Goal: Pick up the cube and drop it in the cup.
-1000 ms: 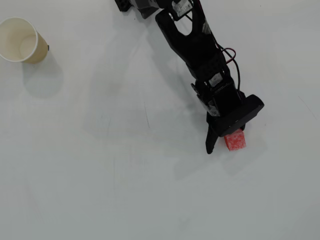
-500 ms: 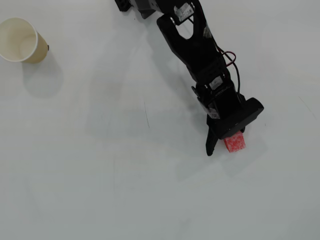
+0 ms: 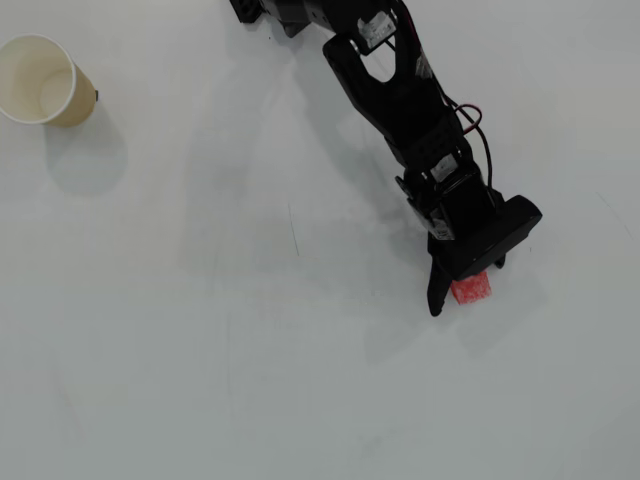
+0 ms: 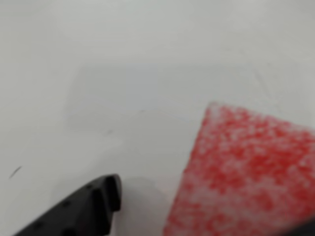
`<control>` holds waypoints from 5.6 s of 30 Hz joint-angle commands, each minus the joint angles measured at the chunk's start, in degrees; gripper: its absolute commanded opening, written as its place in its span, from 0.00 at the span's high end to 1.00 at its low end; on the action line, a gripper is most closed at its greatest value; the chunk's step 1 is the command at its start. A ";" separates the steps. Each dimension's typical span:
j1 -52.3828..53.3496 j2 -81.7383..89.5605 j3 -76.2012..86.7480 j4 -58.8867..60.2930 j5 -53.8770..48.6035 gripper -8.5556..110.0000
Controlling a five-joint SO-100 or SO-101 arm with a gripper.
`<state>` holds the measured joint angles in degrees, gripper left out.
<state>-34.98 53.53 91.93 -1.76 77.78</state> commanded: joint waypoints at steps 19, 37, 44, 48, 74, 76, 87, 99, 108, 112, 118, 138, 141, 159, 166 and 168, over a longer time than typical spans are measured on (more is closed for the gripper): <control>1.93 2.64 -8.00 -1.14 1.67 0.54; 3.87 2.46 -7.82 -0.88 2.11 0.54; 3.87 2.46 -7.82 -0.79 2.11 0.55; 3.78 2.46 -7.73 0.00 2.20 0.60; 3.52 2.11 -7.73 -3.60 2.20 0.92; 3.43 2.11 -7.73 -3.60 2.20 0.92; 3.78 10.28 -3.25 -3.08 2.20 0.92; 5.19 34.01 17.23 -3.25 2.20 0.92; 7.91 54.14 33.57 -3.08 1.93 0.92; 10.37 61.44 38.85 -1.85 2.02 0.92; 14.33 70.40 44.47 -0.35 1.76 0.92; 37.27 96.24 60.21 1.49 1.49 0.92; 41.48 100.20 63.63 1.76 1.49 0.92; 66.27 108.28 68.73 1.85 1.41 0.93; 74.36 113.47 75.06 2.46 1.41 0.93; 76.29 113.99 75.41 2.46 1.41 0.93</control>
<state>37.97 164.27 169.19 0.97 79.37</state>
